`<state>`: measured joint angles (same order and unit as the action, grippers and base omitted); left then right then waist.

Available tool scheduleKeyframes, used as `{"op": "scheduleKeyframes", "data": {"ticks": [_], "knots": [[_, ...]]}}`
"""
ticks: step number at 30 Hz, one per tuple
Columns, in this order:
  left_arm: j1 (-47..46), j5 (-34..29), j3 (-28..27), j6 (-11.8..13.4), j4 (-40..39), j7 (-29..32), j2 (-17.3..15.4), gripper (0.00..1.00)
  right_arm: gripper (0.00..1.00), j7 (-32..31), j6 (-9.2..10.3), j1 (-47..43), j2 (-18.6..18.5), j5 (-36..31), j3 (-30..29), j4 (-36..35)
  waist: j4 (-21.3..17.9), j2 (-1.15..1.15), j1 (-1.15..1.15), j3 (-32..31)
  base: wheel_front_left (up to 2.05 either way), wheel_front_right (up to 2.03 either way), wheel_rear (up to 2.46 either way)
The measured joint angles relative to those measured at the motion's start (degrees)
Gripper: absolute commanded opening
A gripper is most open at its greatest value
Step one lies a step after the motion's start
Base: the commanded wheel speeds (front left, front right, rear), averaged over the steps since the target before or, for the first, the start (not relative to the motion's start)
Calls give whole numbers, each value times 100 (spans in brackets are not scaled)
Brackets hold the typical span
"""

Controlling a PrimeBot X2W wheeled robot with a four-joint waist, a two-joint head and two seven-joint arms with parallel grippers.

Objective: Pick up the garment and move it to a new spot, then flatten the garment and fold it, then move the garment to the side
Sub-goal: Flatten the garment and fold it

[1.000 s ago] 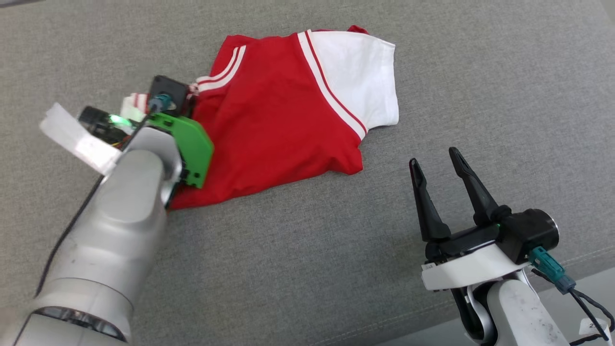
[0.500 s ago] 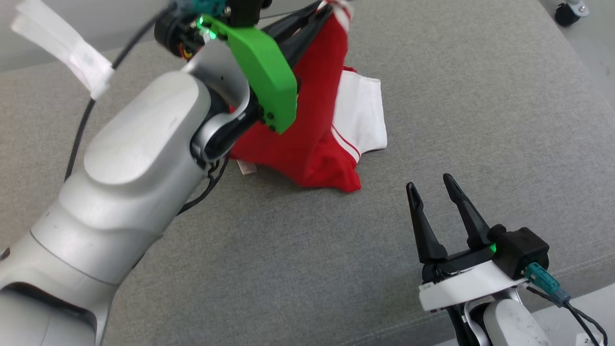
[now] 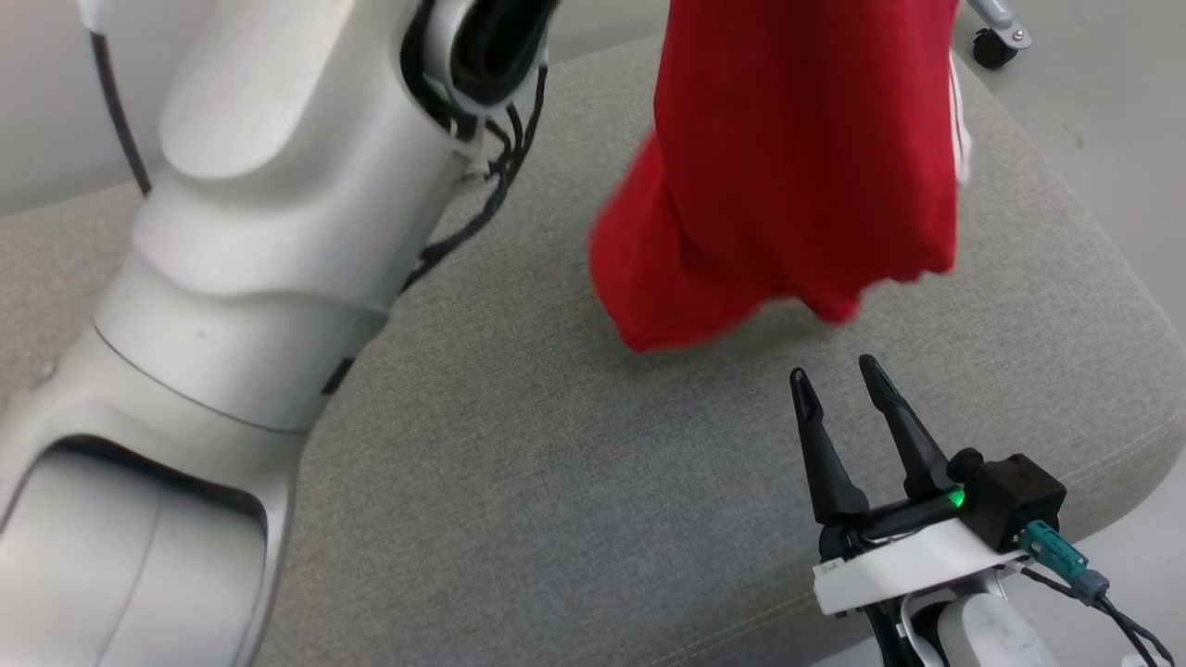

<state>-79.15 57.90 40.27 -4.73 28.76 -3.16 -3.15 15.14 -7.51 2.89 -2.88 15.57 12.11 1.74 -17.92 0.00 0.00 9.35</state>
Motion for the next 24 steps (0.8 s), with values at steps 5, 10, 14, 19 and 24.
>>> {"op": "scheduleKeyframes", "data": {"ticks": [5, 10, 14, 19, 24], "knots": [[1404, 180, 111, 3, 67, -171, -334, 0, 100, 0, 0, -1, -2, -53, -154, -13, 116, 0, 0, 35, 0, 0, 0], [3027, 363, -164, 199, -386, -761, -1135, 0, 100, 0, 0, 1, 3, -177, -297, -14, 328, 0, 0, 89, 0, 0, 0], [4111, 549, -589, 449, -867, -1024, -1689, 0, 100, 0, 0, -3, 1, -257, -432, -20, 502, 0, 0, 137, 0, 0, 0], [5311, 608, -1280, 643, -1144, -1162, -2140, 0, 100, 0, 0, -15, 2, -372, -501, -22, 737, 0, 0, 203, 0, 0, 0], [6000, 154, -2475, 623, -1093, -1189, -2035, 0, 100, 0, 0, 23, 3, -498, -521, -33, 929, 0, 0, 288, 0, 0, 0]]}}
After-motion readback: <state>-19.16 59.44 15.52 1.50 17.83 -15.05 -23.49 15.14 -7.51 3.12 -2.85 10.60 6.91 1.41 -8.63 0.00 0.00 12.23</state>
